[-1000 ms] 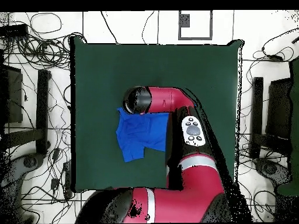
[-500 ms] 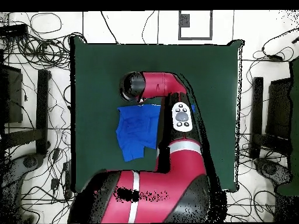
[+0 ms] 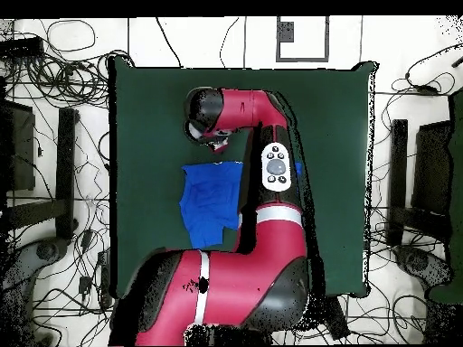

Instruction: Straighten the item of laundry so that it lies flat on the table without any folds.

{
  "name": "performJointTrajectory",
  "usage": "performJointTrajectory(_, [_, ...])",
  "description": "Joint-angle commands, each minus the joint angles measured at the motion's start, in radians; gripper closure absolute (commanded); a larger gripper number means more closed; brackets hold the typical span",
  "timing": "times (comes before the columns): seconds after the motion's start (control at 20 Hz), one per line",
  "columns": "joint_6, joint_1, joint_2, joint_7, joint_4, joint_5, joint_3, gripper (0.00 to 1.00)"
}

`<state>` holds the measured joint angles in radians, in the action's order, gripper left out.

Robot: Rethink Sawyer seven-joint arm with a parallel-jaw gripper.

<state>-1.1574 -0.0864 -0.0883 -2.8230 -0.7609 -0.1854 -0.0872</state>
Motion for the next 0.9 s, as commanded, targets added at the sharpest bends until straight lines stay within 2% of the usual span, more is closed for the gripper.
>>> performJointTrajectory(0.05, [0.031,0.010,0.087,0.100,0.114,-0.022,-0.072,0.00])
performJointTrajectory(0.5, [0.024,0.002,0.061,0.148,0.095,-0.019,-0.078,0.00])
performJointTrajectory(0.9, [0.001,0.009,0.054,0.222,0.143,-0.045,-0.082,0.00])
